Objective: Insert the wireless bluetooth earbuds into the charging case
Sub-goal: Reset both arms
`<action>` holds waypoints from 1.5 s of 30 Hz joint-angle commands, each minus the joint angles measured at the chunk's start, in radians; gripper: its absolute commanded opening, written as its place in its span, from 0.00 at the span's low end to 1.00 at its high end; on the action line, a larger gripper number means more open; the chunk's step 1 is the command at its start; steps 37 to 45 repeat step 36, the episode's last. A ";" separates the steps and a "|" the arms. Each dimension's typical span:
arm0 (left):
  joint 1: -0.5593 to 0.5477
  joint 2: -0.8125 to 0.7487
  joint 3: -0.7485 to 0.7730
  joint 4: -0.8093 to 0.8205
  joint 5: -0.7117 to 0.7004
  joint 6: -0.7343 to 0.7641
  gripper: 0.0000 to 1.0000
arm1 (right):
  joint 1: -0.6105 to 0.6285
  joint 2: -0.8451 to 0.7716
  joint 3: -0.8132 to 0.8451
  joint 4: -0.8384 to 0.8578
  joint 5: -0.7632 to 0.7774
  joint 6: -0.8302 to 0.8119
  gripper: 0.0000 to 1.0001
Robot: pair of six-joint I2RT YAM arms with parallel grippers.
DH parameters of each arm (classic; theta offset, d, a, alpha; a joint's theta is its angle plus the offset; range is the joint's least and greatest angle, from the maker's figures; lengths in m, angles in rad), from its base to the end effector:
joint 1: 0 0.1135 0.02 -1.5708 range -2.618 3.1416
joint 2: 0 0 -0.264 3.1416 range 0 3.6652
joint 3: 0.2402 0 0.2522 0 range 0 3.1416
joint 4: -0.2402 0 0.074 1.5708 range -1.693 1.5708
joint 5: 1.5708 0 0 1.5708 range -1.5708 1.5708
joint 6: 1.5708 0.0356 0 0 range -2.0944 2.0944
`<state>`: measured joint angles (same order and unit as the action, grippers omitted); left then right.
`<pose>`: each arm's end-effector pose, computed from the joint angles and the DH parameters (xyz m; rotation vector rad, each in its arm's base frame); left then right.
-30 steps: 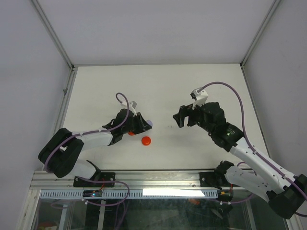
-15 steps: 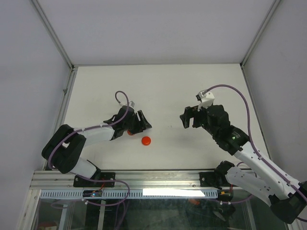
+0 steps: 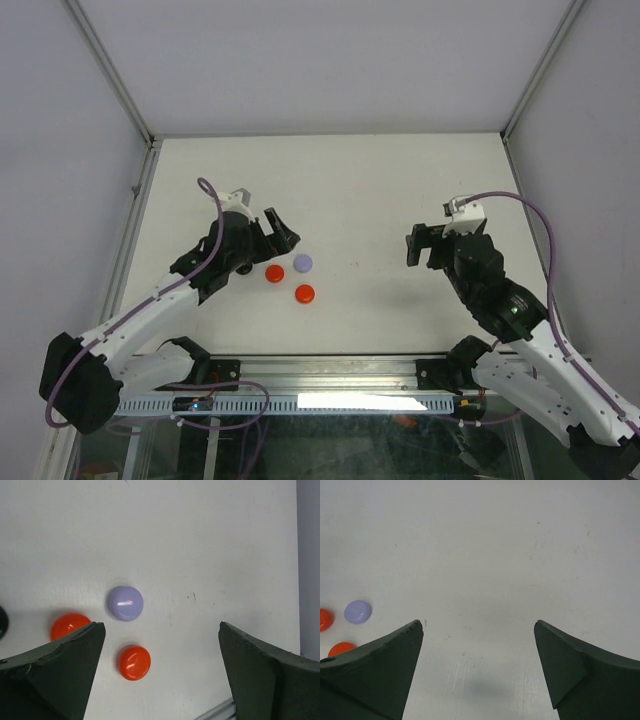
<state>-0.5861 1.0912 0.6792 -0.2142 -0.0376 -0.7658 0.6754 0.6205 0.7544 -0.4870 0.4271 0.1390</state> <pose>0.1969 -0.1291 0.2404 -0.2273 2.2783 -0.6982 0.1183 0.0759 0.3224 -0.2232 1.8803 0.1442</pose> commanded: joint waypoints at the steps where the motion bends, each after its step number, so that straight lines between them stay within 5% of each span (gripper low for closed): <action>1: 0.038 -0.142 0.055 -0.110 -0.194 0.135 0.99 | -0.004 -0.064 0.030 -0.012 0.163 -0.025 0.98; 9: 0.092 -0.365 0.057 -0.162 -0.500 0.339 0.99 | -0.003 -0.180 -0.019 -0.005 0.337 0.000 0.99; 19: 0.093 -0.555 -0.025 -0.117 -0.729 0.429 0.99 | -0.003 -0.275 -0.057 0.028 0.369 -0.034 0.99; 45: 0.095 -0.661 -0.067 -0.074 -0.737 0.427 0.99 | -0.003 -0.287 -0.058 0.041 0.354 -0.051 0.99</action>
